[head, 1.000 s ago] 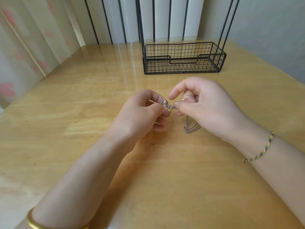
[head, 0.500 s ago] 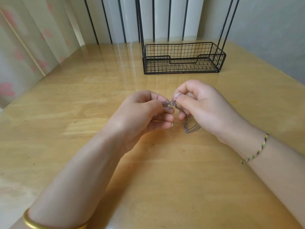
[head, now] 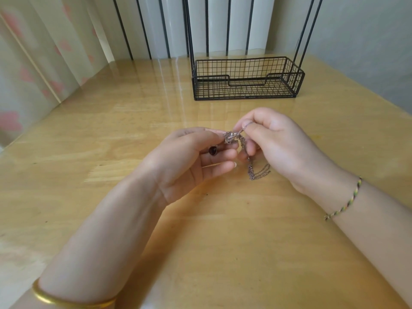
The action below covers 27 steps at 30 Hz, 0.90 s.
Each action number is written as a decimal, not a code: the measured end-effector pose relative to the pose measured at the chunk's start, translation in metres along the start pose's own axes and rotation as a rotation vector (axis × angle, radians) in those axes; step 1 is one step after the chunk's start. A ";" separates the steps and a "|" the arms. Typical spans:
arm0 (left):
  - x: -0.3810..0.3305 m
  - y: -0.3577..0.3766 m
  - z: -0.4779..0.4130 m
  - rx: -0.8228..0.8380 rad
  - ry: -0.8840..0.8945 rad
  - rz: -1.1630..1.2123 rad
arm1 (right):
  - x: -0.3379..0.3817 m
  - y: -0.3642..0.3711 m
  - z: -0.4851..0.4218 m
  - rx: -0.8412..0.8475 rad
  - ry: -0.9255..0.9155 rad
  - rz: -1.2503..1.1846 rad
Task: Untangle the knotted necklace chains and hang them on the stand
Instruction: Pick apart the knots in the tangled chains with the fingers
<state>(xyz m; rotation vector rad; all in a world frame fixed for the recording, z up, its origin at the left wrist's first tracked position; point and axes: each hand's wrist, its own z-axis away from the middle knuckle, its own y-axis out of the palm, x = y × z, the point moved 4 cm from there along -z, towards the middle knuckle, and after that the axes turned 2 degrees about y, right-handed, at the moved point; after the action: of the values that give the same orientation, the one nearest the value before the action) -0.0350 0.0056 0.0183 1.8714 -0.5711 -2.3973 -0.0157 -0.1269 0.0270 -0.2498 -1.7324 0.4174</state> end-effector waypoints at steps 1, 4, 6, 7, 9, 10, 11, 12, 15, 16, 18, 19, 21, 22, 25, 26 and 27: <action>0.000 0.000 0.000 0.001 -0.010 0.012 | 0.000 0.001 0.000 0.006 -0.006 0.004; 0.001 -0.001 -0.002 -0.020 -0.019 0.040 | 0.002 0.001 0.001 0.021 -0.034 0.026; 0.000 -0.002 -0.002 -0.026 -0.020 0.067 | 0.004 0.001 0.002 0.037 -0.068 0.042; 0.000 -0.002 -0.002 -0.025 -0.019 0.079 | 0.005 0.002 0.002 0.047 -0.084 0.050; -0.001 -0.002 -0.003 -0.018 -0.011 0.089 | 0.007 0.003 0.003 0.060 -0.108 0.056; -0.001 -0.002 -0.003 -0.011 -0.005 0.084 | 0.008 0.004 0.004 0.063 -0.112 0.052; 0.000 -0.002 -0.004 -0.003 0.000 0.075 | 0.008 0.004 0.004 0.062 -0.113 0.046; 0.000 -0.002 -0.004 0.006 0.005 0.067 | 0.009 0.005 0.004 0.060 -0.114 0.038; 0.000 -0.003 -0.004 0.013 0.029 0.056 | 0.009 0.003 0.004 0.034 -0.117 0.008; 0.000 -0.003 -0.004 0.002 0.040 0.051 | 0.008 0.002 0.003 0.018 -0.107 -0.013; -0.001 -0.005 -0.003 -0.034 0.067 0.019 | 0.006 0.000 0.002 -0.001 -0.050 -0.118; -0.002 -0.006 -0.003 -0.054 0.084 -0.015 | 0.004 -0.001 0.002 0.002 -0.011 -0.195; -0.004 -0.008 -0.003 -0.100 0.130 -0.113 | 0.001 -0.001 0.001 0.016 0.066 -0.341; -0.005 -0.009 -0.002 -0.129 0.158 -0.172 | -0.001 -0.001 0.000 0.015 0.096 -0.398; -0.008 -0.010 -0.001 -0.192 0.213 -0.297 | -0.005 -0.002 -0.002 -0.009 0.164 -0.556; -0.009 -0.010 -0.001 -0.188 0.214 -0.321 | -0.005 -0.002 -0.002 -0.008 0.184 -0.612; -0.008 -0.009 -0.001 -0.176 0.207 -0.339 | -0.005 -0.002 -0.002 0.001 0.202 -0.659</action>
<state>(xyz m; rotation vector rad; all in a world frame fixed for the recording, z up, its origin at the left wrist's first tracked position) -0.0300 0.0155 0.0232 2.2462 -0.0271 -2.2967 -0.0123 -0.1300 0.0234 0.2730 -1.5109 -0.0891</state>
